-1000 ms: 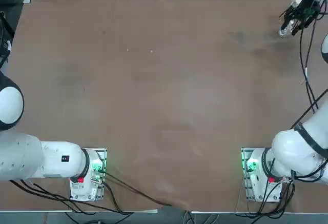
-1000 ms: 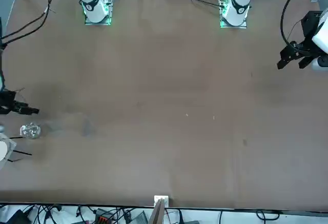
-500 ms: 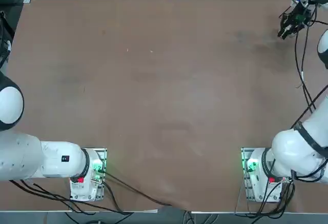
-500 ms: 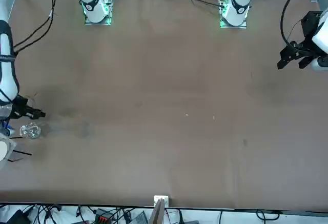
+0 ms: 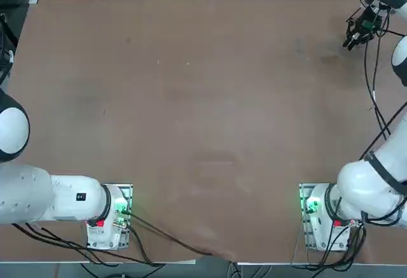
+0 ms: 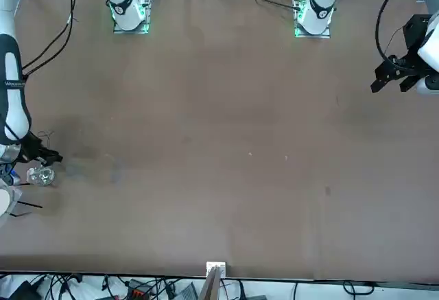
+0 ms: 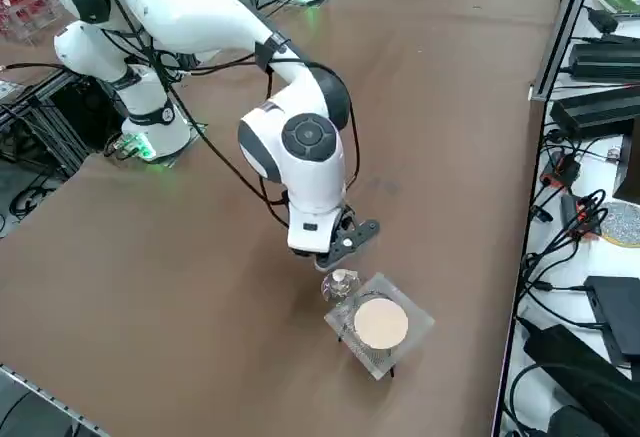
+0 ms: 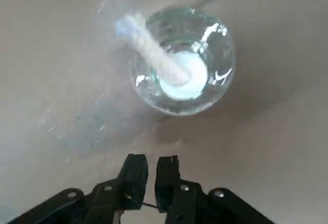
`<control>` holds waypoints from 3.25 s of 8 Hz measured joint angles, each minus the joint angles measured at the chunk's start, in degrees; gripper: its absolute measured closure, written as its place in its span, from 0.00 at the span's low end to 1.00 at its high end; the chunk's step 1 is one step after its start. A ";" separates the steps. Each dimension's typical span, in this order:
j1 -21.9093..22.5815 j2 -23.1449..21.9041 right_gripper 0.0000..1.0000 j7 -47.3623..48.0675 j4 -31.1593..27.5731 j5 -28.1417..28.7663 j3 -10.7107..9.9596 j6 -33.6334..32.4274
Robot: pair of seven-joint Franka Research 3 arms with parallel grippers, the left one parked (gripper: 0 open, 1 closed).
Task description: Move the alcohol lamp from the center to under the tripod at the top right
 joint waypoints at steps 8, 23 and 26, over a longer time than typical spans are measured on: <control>-0.35 2.51 0.82 -0.01 0.18 -2.21 -0.53 7.01; -1.36 11.61 0.82 1.70 10.16 -2.20 -0.55 24.34; -1.29 11.99 0.76 1.71 10.72 -2.21 -0.52 24.33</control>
